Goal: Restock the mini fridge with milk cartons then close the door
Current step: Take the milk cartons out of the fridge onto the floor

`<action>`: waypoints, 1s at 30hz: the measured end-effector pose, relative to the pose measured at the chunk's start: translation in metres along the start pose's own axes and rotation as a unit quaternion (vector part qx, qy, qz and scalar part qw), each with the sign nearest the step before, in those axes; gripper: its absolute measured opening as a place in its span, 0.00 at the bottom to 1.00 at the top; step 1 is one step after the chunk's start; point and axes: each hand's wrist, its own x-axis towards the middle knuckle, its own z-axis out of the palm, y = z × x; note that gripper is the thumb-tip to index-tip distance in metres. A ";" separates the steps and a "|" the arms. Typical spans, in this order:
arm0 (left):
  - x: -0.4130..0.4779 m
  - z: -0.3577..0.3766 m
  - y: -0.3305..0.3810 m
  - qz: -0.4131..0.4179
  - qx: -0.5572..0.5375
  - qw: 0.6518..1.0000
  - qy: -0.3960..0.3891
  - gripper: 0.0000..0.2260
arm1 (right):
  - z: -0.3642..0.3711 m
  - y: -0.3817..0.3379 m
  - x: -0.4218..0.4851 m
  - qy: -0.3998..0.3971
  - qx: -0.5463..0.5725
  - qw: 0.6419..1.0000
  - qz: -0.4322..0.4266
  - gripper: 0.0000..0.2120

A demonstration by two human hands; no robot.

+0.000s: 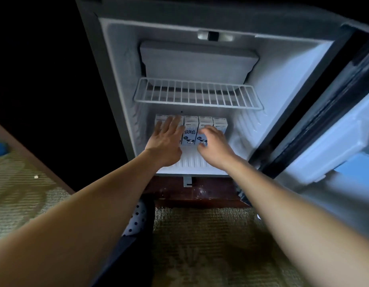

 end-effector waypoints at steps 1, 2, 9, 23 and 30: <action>0.005 0.003 -0.003 -0.012 -0.008 1.000 0.002 0.37 | 0.004 0.004 0.005 0.009 -0.010 1.000 0.005 0.22; 0.010 0.007 -0.004 -0.017 -0.012 1.000 0.002 0.38 | 0.007 0.007 0.009 0.015 -0.019 1.000 0.010 0.23; 0.015 0.046 -0.004 0.005 0.021 1.000 0.003 0.41 | 0.023 0.012 0.023 0.053 -0.101 0.993 -0.027 0.24; 0.005 0.053 0.011 -0.002 0.029 0.989 0.145 0.36 | 0.021 0.026 0.032 0.155 -0.175 0.972 -0.033 0.35; 0.000 0.049 0.002 -0.005 0.022 0.995 0.098 0.36 | 0.039 0.028 0.028 0.194 -0.236 0.952 -0.020 0.35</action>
